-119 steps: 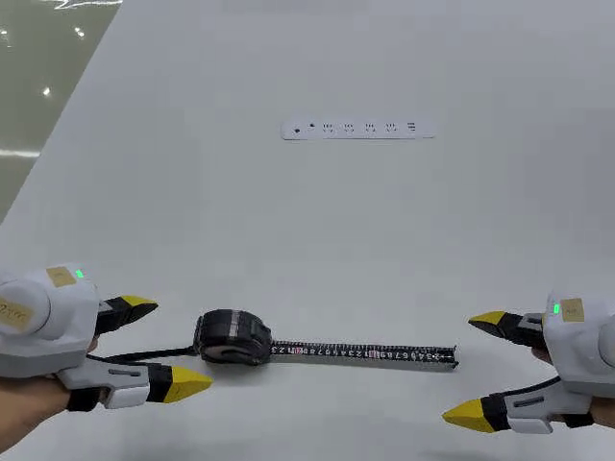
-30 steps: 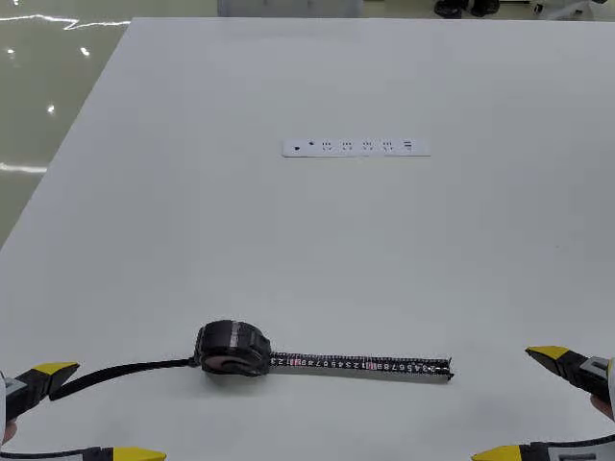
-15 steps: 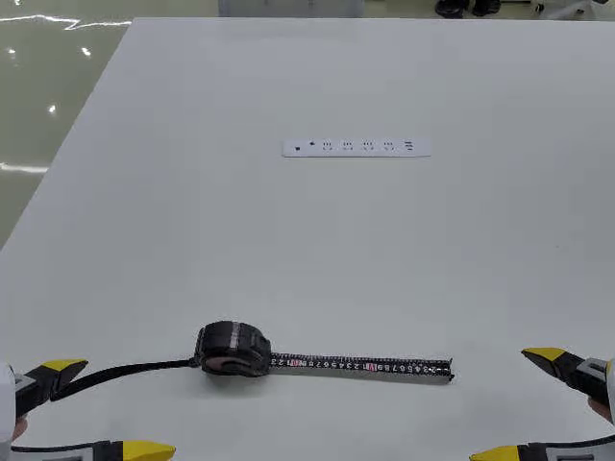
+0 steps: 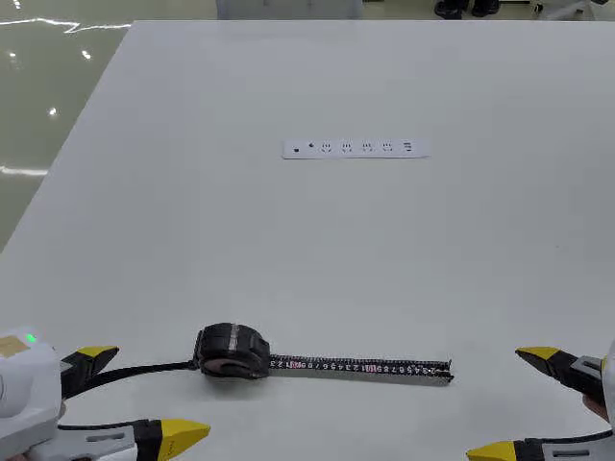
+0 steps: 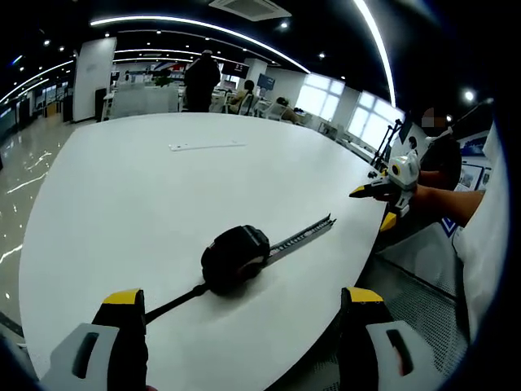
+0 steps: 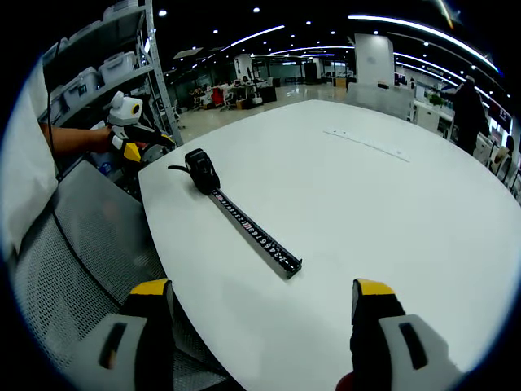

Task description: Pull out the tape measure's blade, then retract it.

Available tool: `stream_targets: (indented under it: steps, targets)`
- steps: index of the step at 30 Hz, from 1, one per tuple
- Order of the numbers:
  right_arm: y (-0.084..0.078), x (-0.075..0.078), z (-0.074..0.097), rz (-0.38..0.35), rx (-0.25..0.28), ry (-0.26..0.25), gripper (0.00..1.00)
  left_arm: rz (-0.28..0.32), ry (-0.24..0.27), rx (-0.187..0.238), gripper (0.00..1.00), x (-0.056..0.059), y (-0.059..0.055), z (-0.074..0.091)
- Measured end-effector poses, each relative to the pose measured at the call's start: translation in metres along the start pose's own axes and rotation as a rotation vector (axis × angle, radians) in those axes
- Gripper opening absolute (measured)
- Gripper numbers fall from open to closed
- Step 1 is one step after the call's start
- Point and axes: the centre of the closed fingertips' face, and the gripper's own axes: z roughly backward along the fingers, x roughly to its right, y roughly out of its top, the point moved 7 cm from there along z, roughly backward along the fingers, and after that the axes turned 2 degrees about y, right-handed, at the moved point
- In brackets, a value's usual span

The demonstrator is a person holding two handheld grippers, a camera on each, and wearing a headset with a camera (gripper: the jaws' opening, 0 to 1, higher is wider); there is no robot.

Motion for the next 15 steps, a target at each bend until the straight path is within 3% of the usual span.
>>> stream_targets:
  steps: [15]
  targets:
    - [0.005, 0.003, -0.003, 0.012, 0.012, 0.005, 0.88, 0.031, 0.004, -0.003, 0.94, 0.008, 0.01, -0.019]
